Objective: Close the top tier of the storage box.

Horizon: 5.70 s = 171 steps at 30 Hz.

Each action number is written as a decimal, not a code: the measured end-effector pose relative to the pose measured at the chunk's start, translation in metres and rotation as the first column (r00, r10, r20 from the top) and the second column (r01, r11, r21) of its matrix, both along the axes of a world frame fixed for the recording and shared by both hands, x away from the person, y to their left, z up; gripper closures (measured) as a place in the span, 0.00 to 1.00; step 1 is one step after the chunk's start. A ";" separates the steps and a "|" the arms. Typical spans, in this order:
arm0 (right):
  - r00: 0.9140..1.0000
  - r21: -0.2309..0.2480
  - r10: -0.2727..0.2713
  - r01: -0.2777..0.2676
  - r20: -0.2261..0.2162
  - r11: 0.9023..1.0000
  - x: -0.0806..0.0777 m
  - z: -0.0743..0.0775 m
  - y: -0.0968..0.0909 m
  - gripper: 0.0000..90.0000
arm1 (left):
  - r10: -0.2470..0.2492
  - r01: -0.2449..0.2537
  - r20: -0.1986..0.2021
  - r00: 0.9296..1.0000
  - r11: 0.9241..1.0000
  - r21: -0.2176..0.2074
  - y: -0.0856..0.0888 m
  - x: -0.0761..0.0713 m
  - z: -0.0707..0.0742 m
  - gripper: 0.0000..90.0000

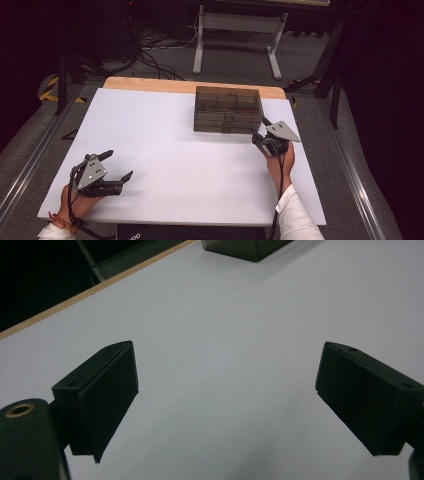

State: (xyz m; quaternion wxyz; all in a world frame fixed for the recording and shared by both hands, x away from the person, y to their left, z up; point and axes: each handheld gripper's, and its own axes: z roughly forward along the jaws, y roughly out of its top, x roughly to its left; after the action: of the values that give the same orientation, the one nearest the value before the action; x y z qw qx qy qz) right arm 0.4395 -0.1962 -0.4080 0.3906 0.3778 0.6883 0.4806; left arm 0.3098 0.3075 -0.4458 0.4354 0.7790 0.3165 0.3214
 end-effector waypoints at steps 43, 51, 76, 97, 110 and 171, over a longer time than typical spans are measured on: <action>0.999 0.054 0.045 -0.047 0.030 0.997 -0.012 0.007 0.014 0.05 | -0.006 0.006 -0.007 1.000 1.000 0.010 0.000 0.001 -0.001 0.12; 0.997 0.056 0.063 -0.065 0.036 0.996 -0.019 0.012 0.015 0.05 | -0.001 0.001 -0.011 1.000 1.000 0.007 0.000 0.001 -0.002 0.11; 0.989 0.023 0.148 -0.148 0.012 0.989 -0.041 0.021 0.022 0.06 | 0.005 -0.004 -0.016 1.000 1.000 0.024 -0.003 0.002 -0.004 0.10; 0.985 -0.048 0.172 -0.171 0.006 0.984 -0.054 0.012 0.032 0.06 | -0.007 0.008 -0.026 1.000 1.000 0.027 -0.003 0.003 -0.005 0.09; 0.979 -0.064 0.202 -0.201 0.017 0.978 -0.064 0.009 0.032 0.05 | -0.010 0.011 -0.026 1.000 0.999 0.033 -0.004 0.003 -0.005 0.09; 0.983 -0.022 0.183 -0.183 -0.020 0.983 -0.106 -0.043 -0.033 0.05 | -0.014 0.014 -0.029 0.999 1.000 0.012 -0.006 0.007 -0.004 0.09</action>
State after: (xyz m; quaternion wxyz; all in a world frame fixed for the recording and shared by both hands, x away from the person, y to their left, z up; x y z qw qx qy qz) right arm 0.3332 -0.2289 -0.4508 0.3431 0.3125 0.7292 0.5029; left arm 0.3173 0.3014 -0.4499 0.4282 0.7885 0.3153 0.3092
